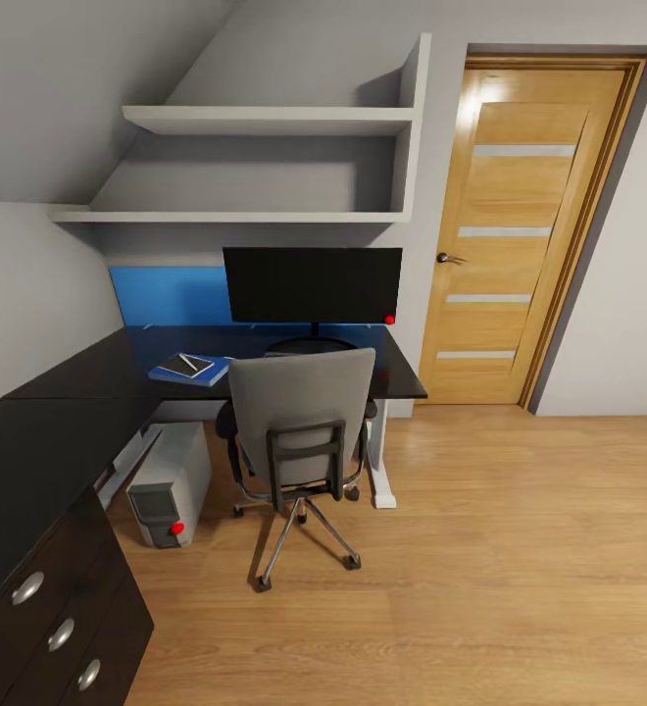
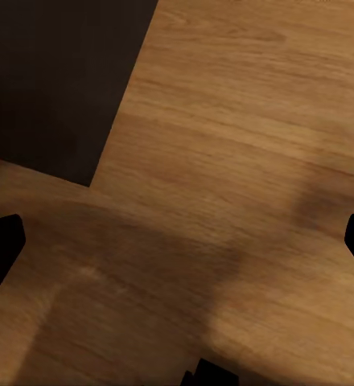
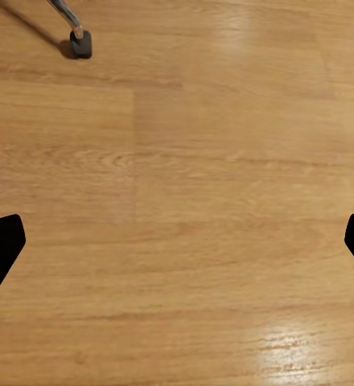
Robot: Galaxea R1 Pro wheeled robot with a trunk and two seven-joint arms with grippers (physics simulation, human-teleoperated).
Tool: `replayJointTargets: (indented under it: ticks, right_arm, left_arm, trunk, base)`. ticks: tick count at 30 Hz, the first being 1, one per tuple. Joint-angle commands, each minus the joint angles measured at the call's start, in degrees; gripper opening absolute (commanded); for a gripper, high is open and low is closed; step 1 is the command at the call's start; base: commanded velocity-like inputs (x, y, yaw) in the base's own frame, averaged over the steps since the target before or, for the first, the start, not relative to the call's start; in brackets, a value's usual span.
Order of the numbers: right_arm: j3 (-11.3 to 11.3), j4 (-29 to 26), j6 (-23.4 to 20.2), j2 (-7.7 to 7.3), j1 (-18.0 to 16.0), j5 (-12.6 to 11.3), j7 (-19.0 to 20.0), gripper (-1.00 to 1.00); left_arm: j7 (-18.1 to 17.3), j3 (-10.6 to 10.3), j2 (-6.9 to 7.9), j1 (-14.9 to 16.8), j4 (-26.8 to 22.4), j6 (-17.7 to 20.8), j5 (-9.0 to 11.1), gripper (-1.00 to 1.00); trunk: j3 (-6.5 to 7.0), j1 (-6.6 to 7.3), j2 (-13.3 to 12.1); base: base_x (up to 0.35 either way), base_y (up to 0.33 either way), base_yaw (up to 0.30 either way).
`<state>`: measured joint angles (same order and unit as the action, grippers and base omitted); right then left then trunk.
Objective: In the bedroom, organize the workspace by keeping the computer under the desk, ensuring the monitor is on the desk, placing the keyboard on the desk next to the monitor, placing the mouse on the desk next to the keyboard, moving the folder from the swivel chair onto the desk next to the mouse, stacking the notebook on top of the folder with the pen on top of the notebook, and positioning the swivel chair next to the desk.
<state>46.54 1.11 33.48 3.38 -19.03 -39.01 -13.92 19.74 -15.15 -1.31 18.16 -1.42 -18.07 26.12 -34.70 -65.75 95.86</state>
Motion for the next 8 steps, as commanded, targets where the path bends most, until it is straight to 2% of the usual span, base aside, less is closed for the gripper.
replayJointTargets:
  ticks: [1, 8]
  right_arm:
    - [0.48, 0.12, 0.10, 0.04, -0.05, -0.10, -0.32, 1.00]
    - [0.48, 0.12, 0.10, 0.05, -0.05, -0.10, -0.32, 1.00]
  left_arm:
    - [0.20, -0.49, -0.01, 0.03, 0.02, -0.15, 0.43, 1.00]
    - [0.21, -0.49, -0.01, 0.03, 0.02, -0.14, 0.43, 1.00]
  trunk:
    - [-0.06, 0.01, 0.03]
    - [-0.06, 0.01, 0.03]
  base:
    - [0.000, 0.000, 0.000]
    - [0.000, 0.000, 0.000]
